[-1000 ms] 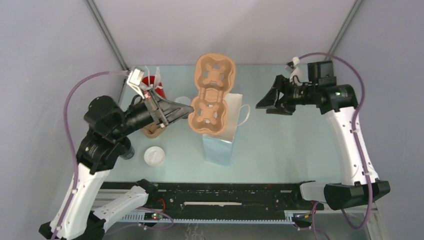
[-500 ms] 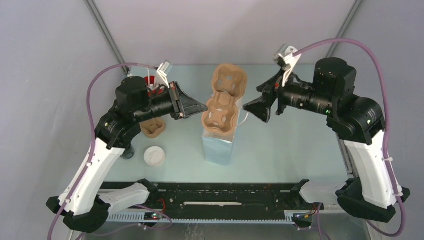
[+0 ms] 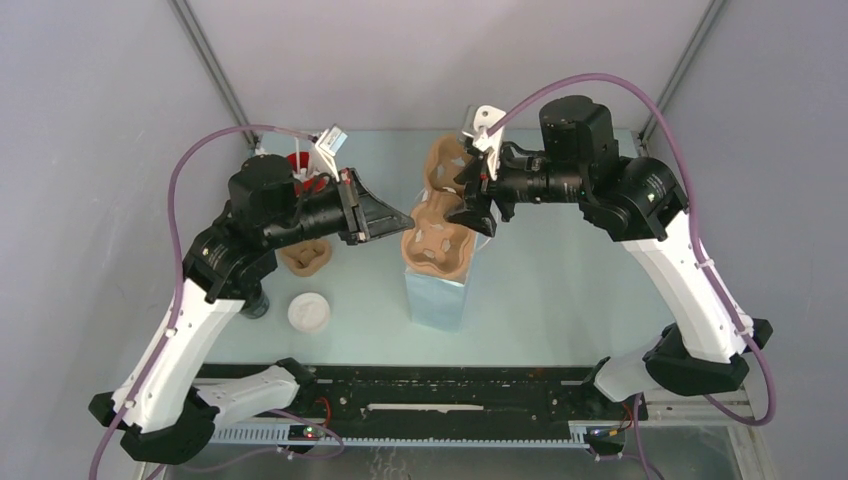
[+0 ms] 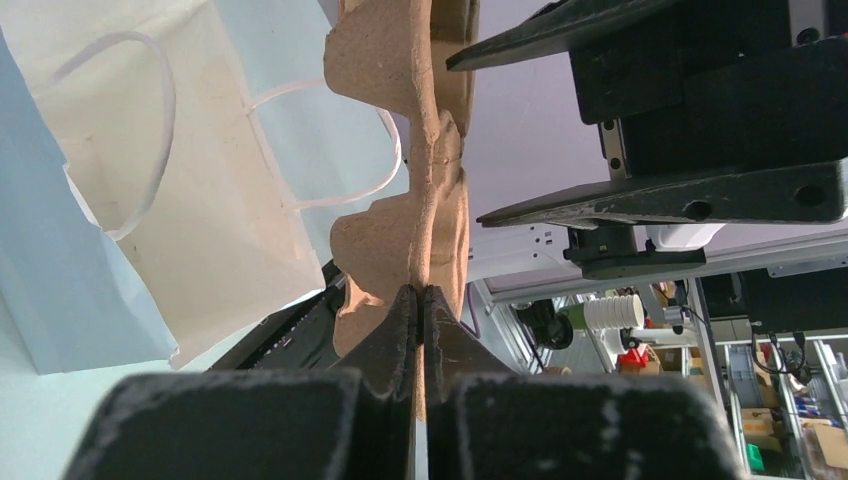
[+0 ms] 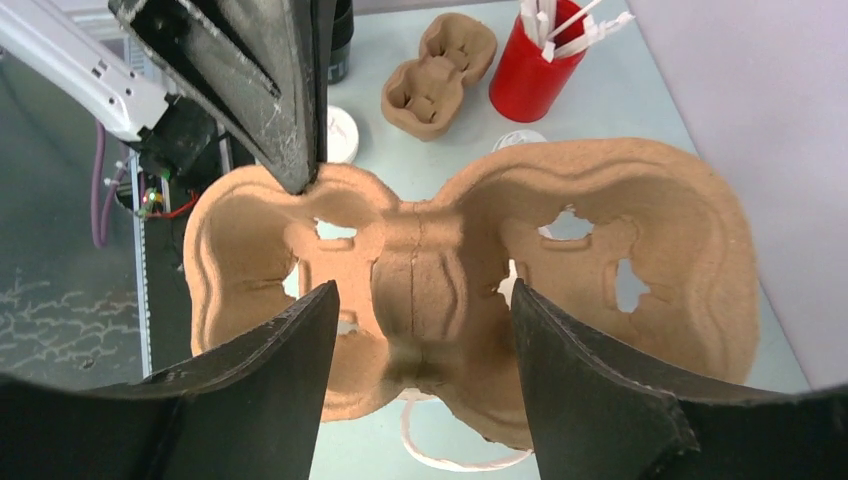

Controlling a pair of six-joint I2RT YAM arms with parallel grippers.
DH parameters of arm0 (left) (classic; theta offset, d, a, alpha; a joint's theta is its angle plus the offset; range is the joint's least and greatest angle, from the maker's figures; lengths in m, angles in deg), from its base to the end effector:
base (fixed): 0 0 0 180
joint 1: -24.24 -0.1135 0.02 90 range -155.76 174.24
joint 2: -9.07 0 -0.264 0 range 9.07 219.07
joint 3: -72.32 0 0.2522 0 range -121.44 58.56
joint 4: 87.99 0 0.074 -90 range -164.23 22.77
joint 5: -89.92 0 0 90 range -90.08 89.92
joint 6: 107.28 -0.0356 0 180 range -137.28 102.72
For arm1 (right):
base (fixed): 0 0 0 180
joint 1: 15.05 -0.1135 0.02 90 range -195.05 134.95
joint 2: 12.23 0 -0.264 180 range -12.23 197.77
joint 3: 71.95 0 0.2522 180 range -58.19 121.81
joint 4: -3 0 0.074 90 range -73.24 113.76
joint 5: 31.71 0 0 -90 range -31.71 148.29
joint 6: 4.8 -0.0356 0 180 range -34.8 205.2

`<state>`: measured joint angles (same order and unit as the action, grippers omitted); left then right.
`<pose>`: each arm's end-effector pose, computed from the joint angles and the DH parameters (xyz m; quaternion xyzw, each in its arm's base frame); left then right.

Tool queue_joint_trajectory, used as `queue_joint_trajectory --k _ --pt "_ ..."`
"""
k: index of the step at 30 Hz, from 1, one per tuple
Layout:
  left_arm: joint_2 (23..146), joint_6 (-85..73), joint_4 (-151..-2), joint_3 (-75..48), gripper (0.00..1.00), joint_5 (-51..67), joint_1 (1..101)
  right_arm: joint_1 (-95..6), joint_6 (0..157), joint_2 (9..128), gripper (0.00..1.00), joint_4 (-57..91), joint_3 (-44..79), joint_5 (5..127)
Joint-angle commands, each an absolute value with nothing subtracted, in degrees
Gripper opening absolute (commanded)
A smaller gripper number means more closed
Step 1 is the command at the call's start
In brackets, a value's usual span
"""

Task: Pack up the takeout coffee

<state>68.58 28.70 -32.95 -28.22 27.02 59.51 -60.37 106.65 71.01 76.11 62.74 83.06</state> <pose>0.1367 -0.1165 0.4810 0.0721 0.7762 -0.5298 0.3340 0.1616 0.1846 0.5337 -0.5453 0.6085 0.2871 0.5000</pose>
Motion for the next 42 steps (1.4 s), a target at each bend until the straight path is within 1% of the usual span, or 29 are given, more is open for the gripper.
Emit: queue_joint_trajectory --k 1,8,20,24,30,36,37,38,40,42 --pt "67.8 26.8 -32.8 -30.7 0.00 26.2 60.1 -61.6 111.0 69.5 0.71 77.0 62.1 84.7" --pt "67.6 26.6 -32.8 -30.6 0.00 26.5 60.2 -62.6 112.3 67.7 0.67 74.0 57.3 83.7" --pt "67.3 26.5 -32.8 -30.2 0.00 26.8 60.2 -67.1 115.9 67.0 0.74 68.3 53.0 72.6" --pt "67.1 26.4 -32.8 -29.8 0.00 26.9 60.3 -67.3 116.7 66.9 0.75 67.5 52.6 71.4" --pt "67.0 26.5 -33.2 -29.8 0.00 27.0 60.2 -67.4 117.4 66.9 0.68 67.4 52.0 70.4" --pt "67.2 26.7 -33.7 -29.8 0.00 27.3 60.2 -67.3 117.4 65.6 0.64 65.8 50.2 70.2" --pt "67.2 26.7 -33.6 -29.9 0.01 27.2 60.2 -67.4 117.4 65.4 0.64 65.8 49.9 70.3" --pt "67.0 26.6 -33.7 -30.0 0.05 26.8 60.2 -67.2 117.4 65.3 0.64 65.8 49.7 70.4" --pt "66.8 26.6 -33.8 -30.1 0.16 26.2 60.2 -66.5 117.0 65.0 0.62 65.8 48.9 71.8" --pt "66.4 26.5 -34.1 -30.1 0.22 25.7 60.1 -65.6 116.0 64.7 0.60 65.8 48.1 74.0"
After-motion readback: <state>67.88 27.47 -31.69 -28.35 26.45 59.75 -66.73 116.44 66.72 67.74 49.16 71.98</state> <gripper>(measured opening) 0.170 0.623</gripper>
